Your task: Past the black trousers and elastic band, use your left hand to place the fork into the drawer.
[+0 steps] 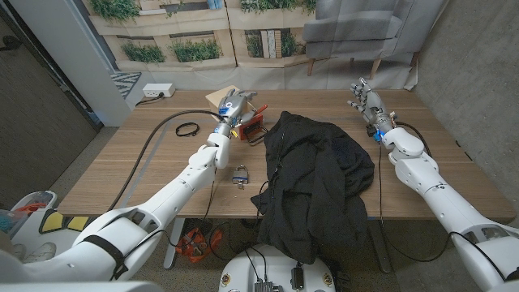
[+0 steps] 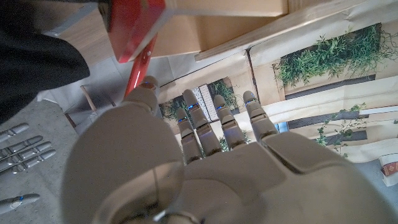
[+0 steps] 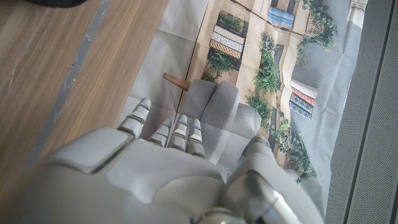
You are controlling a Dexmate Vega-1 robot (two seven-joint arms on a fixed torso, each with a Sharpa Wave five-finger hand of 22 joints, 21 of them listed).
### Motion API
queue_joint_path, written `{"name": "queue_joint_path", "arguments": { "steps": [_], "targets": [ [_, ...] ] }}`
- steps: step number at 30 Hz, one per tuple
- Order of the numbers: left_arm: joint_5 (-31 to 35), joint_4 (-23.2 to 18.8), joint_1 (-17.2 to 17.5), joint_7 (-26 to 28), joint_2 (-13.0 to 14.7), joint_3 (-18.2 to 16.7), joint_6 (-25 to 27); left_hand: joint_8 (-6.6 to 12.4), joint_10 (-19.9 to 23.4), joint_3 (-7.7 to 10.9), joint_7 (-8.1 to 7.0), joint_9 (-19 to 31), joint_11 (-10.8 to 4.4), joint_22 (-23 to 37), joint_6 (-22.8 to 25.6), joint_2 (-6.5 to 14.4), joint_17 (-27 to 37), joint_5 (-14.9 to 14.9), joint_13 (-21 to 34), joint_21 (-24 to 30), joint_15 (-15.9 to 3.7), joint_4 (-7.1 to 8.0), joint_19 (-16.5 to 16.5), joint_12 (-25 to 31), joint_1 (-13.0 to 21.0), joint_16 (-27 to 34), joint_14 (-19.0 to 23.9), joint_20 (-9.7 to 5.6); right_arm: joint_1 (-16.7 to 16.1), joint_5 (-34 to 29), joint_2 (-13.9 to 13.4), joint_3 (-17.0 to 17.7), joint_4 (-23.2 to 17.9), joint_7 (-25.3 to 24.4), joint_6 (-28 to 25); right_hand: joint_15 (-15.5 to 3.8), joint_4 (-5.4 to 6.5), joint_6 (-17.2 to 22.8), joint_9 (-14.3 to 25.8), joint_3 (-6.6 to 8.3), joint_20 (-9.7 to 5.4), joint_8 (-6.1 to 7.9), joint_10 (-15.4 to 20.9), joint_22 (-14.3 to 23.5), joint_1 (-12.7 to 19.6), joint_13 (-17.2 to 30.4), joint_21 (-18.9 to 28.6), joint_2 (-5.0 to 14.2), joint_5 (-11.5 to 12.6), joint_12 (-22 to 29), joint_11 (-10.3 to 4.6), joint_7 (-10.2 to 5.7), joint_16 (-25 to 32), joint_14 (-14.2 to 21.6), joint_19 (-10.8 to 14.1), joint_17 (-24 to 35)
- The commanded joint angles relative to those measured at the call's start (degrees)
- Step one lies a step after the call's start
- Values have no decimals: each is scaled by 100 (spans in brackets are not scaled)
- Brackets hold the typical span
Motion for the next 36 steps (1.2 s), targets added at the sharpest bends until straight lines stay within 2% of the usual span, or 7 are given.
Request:
{"name": "queue_joint_path", "arguments": {
  "steps": [1,14,24,36],
  "targets": [
    [-165,-96,108,140,44,-146,-118,3,-37,-17,15,17,6,13,-46,33,6,52,-10,-6,-477,-2,-49,-36,-57,8,-56,-1,46,-66,20,-77,-41,-35,3,-264,-13,52,24,50,-1,18,54,13,-28,7,42,-10,0,32,-20,-22,21,-36,-6,27],
    [-444,-367,307,154,23,-419,-205,-7,42,-6,73,12,14,14,-122,110,-32,72,-66,-9,-449,50,-70,-96,-191,41,-29,14,41,-98,27,-140,-130,-102,-54,-267,-14,59,24,52,1,17,48,13,-33,7,41,-12,0,28,-16,-21,21,-35,-8,27],
    [-669,-625,483,182,32,-660,-375,4,65,-1,120,9,16,14,-127,133,-61,86,-98,-6,-436,69,-69,-143,-268,82,59,49,-118,-147,-33,-145,-474,-334,-203,-271,-16,61,24,55,8,16,54,13,-33,7,40,-11,0,30,-13,-22,19,-38,-12,26],
    [-1187,-1026,777,-75,22,-1125,-620,30,142,7,171,5,72,15,-87,145,-100,100,-112,3,-416,81,-52,-165,-356,101,113,73,-175,-292,-72,-227,-768,-658,-360,-265,-8,81,24,48,10,21,56,13,-56,7,43,-18,-2,30,-13,-16,25,-29,-2,30]
  ]
}}
